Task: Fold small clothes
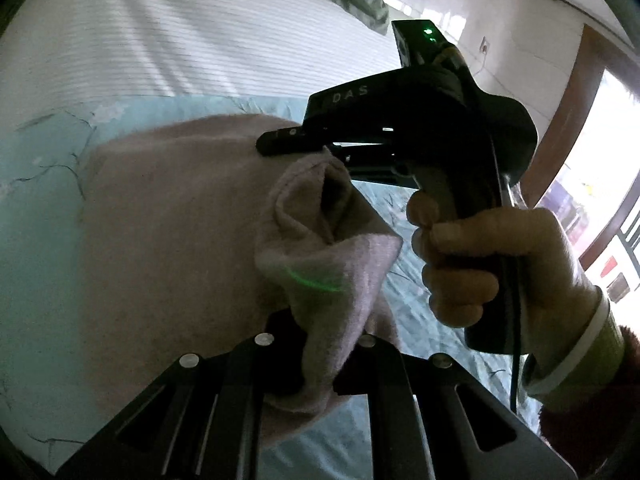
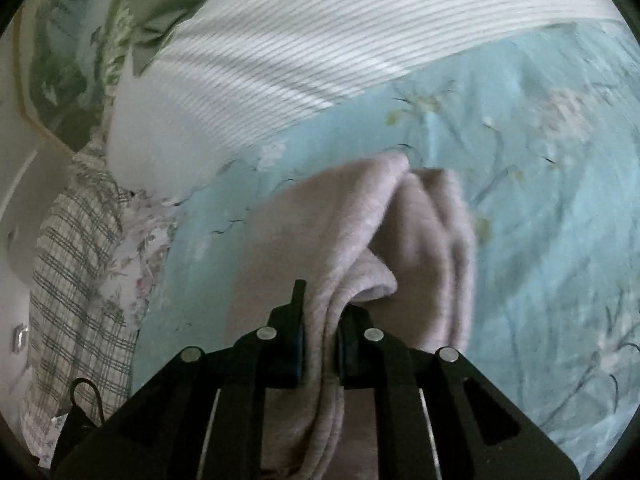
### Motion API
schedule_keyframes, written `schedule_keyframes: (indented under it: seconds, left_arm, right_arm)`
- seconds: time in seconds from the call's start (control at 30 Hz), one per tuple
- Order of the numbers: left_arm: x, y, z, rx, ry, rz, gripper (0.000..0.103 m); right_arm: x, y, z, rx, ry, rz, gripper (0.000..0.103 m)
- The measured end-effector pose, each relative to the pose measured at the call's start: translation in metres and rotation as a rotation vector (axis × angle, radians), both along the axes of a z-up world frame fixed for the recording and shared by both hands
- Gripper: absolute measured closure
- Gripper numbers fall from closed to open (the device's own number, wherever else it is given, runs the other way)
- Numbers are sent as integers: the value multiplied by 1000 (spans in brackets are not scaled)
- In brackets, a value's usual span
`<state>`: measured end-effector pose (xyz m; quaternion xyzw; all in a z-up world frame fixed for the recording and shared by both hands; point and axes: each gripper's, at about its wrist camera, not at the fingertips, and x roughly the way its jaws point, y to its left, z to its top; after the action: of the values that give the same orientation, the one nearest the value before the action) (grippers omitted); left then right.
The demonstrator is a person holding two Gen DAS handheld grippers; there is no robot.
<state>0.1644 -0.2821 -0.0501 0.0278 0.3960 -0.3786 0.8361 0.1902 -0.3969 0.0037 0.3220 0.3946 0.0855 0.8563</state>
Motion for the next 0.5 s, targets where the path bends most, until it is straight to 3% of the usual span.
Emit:
schedule_keyframes:
  seconds: [0.13, 0.27, 0.33, 0.4, 0.47, 0.5]
  left_arm:
    - [-6, -11, -1, 26, -34, -34, 94]
    - [7, -8, -21, 38, 55, -28, 89]
    - [10, -3, -22, 29, 73, -32, 87]
    - [5, 4, -19, 24, 93, -49, 75]
    - [3, 19, -13, 22, 96, -59, 47]
    - [1, 28, -9, 23, 88, -50, 39]
  right_arm:
    - [-5, -5, 6, -27, -35, -7, 90]
    - [1, -13, -22, -34, 61, -27, 89]
    - [-2, -17, -32, -12, 74, -44, 82]
    - [-9, -23, -34, 22, 75, -71, 72]
    - [-18, -23, -28, 26, 61, -85, 65]
    - [-23, -23, -25, 21, 52, -89, 56]
